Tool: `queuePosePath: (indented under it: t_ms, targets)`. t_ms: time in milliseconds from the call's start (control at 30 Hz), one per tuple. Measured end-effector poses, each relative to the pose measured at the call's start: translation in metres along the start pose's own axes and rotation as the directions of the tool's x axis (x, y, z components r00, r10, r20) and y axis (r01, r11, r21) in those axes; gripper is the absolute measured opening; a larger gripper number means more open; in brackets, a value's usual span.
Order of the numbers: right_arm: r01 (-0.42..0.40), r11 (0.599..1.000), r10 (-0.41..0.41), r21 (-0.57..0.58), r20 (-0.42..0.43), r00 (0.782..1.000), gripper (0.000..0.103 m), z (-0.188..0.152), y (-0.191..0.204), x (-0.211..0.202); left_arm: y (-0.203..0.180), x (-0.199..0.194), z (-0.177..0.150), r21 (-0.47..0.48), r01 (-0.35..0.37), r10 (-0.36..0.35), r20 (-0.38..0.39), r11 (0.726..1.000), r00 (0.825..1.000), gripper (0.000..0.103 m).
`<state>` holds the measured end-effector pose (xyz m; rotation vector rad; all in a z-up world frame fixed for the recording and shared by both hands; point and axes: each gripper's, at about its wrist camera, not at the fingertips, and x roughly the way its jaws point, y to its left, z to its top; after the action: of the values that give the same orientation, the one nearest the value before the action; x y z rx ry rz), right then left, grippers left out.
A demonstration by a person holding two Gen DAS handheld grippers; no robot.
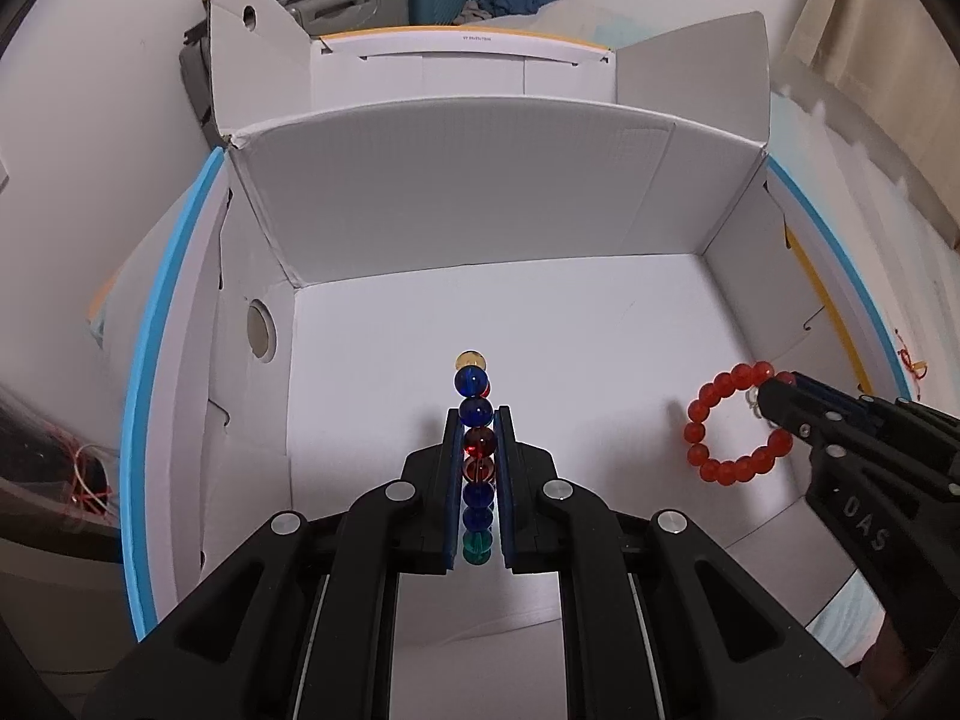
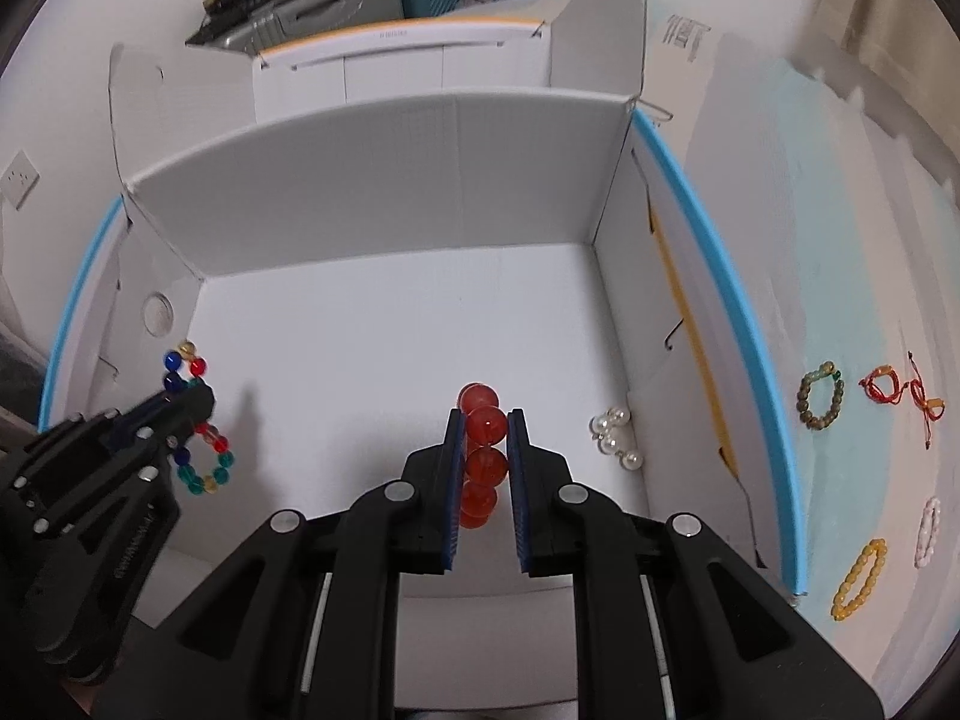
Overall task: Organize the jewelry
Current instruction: 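Carry both held bracelets into the white cardboard box, then open both grippers to drop the bracelets inside the box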
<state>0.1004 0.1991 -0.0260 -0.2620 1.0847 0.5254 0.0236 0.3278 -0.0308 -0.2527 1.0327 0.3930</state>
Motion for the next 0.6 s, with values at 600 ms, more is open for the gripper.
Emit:
queuePosePath:
  t_ms: [600]
  targets:
    - [0.000, 1.000, 0.000, -0.016, -0.019, 1.000, 0.031, -0.0021, 0.0086, 0.0100, -0.0019, 0.0015, -0.0021, 0.006, -0.026, 0.026, -0.017, 1.000, 1.000, 0.010]
